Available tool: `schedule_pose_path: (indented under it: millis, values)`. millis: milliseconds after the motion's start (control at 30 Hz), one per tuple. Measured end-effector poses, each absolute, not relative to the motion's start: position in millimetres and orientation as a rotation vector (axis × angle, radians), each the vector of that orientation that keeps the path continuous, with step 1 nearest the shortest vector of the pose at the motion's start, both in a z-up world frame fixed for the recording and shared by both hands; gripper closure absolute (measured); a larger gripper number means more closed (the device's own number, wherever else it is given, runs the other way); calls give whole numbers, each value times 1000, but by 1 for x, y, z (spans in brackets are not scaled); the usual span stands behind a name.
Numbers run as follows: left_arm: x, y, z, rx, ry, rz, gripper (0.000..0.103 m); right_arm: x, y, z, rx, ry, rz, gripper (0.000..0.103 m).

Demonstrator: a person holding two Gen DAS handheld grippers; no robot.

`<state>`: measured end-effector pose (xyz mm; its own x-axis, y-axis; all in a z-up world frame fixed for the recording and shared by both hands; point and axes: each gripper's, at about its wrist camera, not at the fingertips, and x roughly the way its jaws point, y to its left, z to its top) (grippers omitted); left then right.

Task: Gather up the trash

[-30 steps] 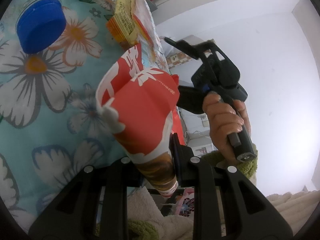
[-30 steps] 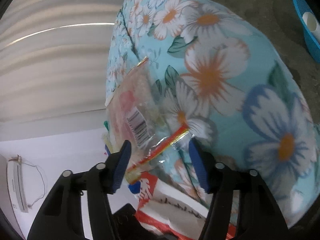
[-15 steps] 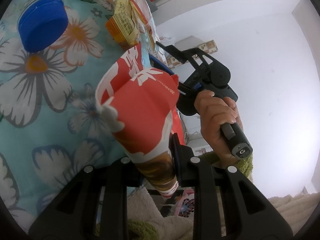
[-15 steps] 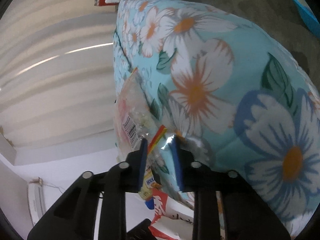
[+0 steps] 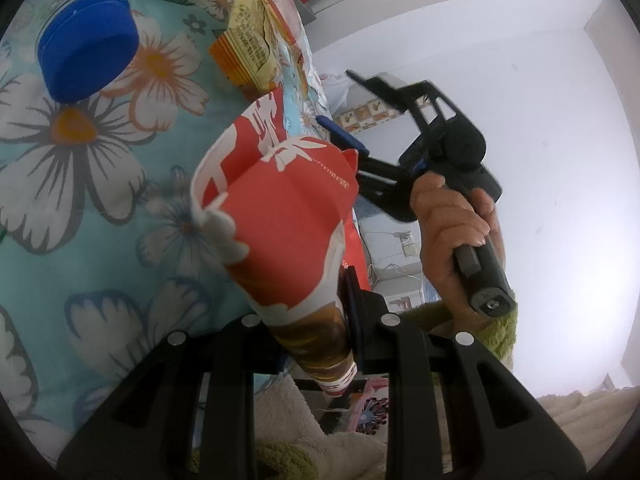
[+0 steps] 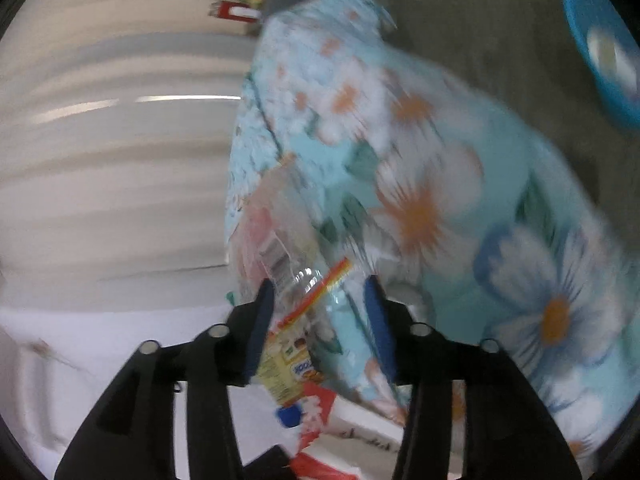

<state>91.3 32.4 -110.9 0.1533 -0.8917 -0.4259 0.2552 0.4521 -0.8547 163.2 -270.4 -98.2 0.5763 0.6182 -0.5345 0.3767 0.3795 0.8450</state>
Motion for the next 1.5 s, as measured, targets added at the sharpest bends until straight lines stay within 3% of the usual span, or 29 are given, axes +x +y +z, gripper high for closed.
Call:
schedule_pose_path:
  millis: [400,800,1000,1500]
  values:
    - [86,35,-112,-719,1119,-928,82,227,-246,-122,1206,1147,453,48]
    - [87,35,-112,-720,1118,-927,82,222,-239,-122,1170,1105,446,90]
    - [86,36,-112,-721,1118,-927,82,195,-261,-106,1237,961,528,98]
    - [84,36,-113,-714,1113,-927,82,124,-301,-31,1078,753,457,100]
